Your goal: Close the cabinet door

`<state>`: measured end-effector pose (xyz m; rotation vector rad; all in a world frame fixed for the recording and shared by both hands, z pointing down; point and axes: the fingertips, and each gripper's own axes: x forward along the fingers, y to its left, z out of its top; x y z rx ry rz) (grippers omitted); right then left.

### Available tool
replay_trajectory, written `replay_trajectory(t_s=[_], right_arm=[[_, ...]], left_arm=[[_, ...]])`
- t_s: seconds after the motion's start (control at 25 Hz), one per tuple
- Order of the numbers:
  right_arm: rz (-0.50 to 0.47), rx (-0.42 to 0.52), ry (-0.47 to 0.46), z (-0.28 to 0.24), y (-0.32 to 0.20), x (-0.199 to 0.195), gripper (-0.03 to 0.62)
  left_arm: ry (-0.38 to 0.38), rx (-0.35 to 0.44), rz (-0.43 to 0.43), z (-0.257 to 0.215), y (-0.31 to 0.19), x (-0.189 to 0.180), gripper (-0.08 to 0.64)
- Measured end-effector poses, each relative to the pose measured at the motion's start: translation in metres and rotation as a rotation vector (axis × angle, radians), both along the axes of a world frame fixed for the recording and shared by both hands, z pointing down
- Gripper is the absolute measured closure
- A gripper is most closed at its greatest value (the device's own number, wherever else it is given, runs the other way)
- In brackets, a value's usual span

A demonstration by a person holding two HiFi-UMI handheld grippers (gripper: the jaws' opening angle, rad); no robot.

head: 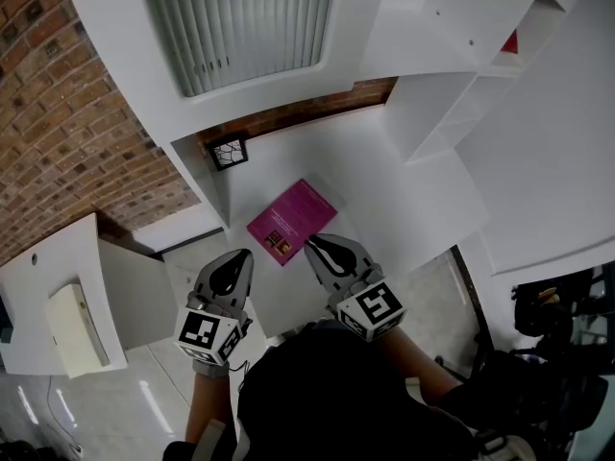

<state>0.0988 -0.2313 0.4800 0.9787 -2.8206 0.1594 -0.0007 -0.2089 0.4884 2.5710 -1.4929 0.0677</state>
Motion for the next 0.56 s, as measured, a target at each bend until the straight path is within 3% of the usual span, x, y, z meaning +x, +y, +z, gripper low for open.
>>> replay_trajectory(t_s=[0.56], right_arm=[[-0.006, -0.017, -0.008, 0.0036, -0.0027, -0.0056, 0.548]], left_arm=[[0.029, 0.003, -0.004, -0.0018, -0.0037, 0.0012, 0.551]])
